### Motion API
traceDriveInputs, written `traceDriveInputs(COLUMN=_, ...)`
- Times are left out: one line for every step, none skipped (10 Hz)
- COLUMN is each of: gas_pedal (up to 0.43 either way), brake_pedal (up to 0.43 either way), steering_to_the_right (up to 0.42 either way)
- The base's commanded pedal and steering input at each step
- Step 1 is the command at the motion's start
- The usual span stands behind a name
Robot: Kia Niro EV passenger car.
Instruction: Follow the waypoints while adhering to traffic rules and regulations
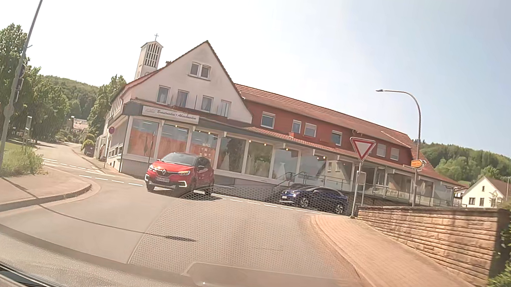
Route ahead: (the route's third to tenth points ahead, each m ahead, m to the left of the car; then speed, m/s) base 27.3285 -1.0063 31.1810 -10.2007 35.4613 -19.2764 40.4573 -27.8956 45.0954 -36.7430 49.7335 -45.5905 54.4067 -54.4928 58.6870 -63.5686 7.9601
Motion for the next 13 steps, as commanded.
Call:
traceDriveInputs(gas_pedal=0.000, brake_pedal=0.232, steering_to_the_right=-0.019)
traceDriveInputs(gas_pedal=0.000, brake_pedal=0.238, steering_to_the_right=-0.015)
traceDriveInputs(gas_pedal=0.000, brake_pedal=0.238, steering_to_the_right=-0.014)
traceDriveInputs(gas_pedal=0.000, brake_pedal=0.238, steering_to_the_right=-0.015)
traceDriveInputs(gas_pedal=0.000, brake_pedal=0.238, steering_to_the_right=-0.015)
traceDriveInputs(gas_pedal=0.000, brake_pedal=0.226, steering_to_the_right=-0.015)
traceDriveInputs(gas_pedal=0.000, brake_pedal=0.207, steering_to_the_right=-0.016)
traceDriveInputs(gas_pedal=0.000, brake_pedal=0.171, steering_to_the_right=-0.015)
traceDriveInputs(gas_pedal=0.000, brake_pedal=0.165, steering_to_the_right=-0.014)
traceDriveInputs(gas_pedal=0.000, brake_pedal=0.159, steering_to_the_right=-0.013)
traceDriveInputs(gas_pedal=0.000, brake_pedal=0.165, steering_to_the_right=-0.011)
traceDriveInputs(gas_pedal=0.000, brake_pedal=0.165, steering_to_the_right=-0.007)
traceDriveInputs(gas_pedal=0.000, brake_pedal=0.165, steering_to_the_right=-0.004)
